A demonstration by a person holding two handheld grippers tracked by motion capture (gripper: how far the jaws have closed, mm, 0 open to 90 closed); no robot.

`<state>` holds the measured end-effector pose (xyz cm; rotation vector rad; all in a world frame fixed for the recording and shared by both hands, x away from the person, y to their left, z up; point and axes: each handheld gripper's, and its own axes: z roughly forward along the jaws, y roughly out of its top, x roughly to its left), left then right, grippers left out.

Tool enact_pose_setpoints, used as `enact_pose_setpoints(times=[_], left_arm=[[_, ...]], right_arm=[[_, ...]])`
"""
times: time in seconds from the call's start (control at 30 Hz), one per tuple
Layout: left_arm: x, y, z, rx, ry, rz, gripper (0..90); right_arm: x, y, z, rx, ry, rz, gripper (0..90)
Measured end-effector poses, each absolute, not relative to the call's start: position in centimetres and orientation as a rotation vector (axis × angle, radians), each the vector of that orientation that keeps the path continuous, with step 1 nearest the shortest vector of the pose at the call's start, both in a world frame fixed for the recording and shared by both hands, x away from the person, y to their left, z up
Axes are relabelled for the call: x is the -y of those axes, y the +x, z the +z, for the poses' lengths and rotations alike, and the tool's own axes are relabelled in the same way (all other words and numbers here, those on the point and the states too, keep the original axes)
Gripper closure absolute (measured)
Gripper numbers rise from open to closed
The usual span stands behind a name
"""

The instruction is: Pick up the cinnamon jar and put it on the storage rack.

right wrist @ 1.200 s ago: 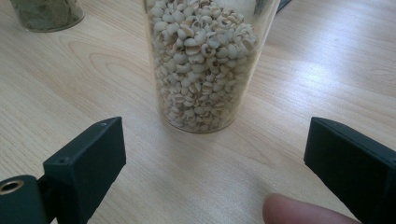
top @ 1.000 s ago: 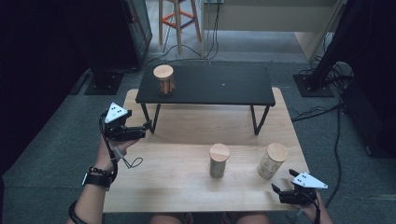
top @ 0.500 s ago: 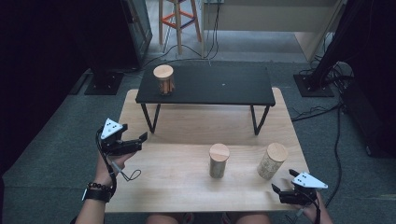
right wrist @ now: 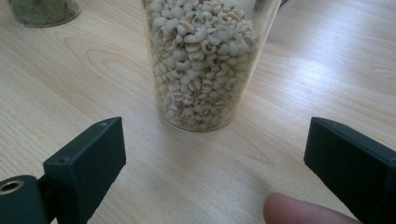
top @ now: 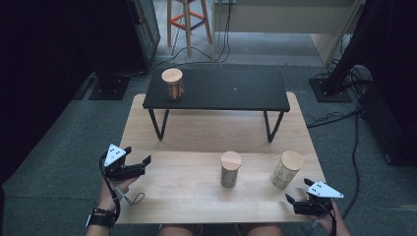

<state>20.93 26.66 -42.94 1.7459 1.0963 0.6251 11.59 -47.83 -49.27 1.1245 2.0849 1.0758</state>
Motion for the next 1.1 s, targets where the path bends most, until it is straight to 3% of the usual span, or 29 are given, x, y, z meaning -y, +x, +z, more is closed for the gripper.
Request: enact_pose_setpoints(times=[1.1], left_arm=[[-28.4,19.6,-49.2,-1.014,1.807,0.532,11.2]], right_arm=[[46.4,11.3,-49.3,-2.071,1.104,1.010,5.3]])
